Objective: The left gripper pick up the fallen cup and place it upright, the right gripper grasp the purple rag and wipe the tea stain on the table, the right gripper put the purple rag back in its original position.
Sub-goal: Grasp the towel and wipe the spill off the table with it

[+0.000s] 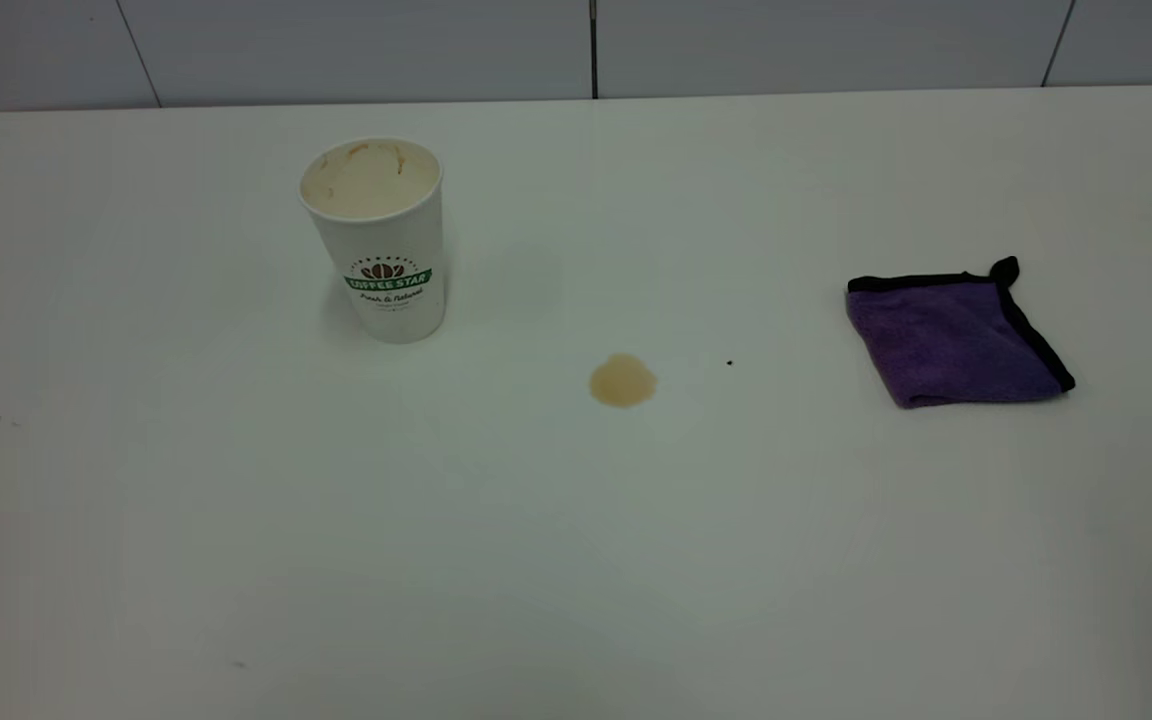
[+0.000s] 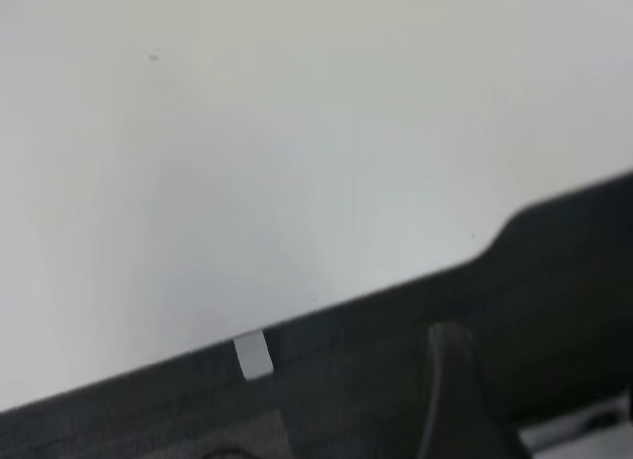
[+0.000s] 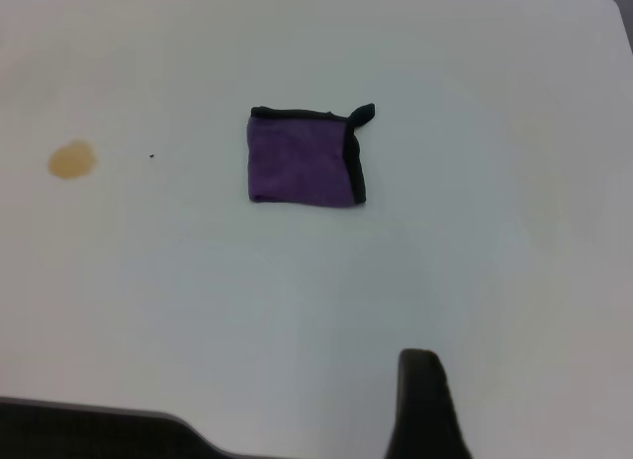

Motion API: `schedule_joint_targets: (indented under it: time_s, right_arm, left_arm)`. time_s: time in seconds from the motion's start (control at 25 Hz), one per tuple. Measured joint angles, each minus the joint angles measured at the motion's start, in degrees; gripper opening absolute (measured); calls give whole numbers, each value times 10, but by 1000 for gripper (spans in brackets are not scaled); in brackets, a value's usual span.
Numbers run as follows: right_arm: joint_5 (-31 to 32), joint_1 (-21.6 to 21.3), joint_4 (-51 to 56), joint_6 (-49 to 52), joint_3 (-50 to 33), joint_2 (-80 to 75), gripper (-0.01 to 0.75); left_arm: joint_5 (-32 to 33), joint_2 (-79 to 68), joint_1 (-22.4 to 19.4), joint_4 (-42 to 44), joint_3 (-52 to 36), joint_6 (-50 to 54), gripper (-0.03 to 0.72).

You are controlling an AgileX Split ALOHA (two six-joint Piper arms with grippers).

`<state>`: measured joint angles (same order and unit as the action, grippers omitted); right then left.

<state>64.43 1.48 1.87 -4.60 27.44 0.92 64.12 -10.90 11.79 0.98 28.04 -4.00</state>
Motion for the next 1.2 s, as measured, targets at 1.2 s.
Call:
schedule_joint_targets:
  time_s: [1.2]
  right_arm:
    - [-86, 0, 33, -76, 71, -185, 610]
  left_arm:
    - [14, 120, -104, 1, 0, 1, 449]
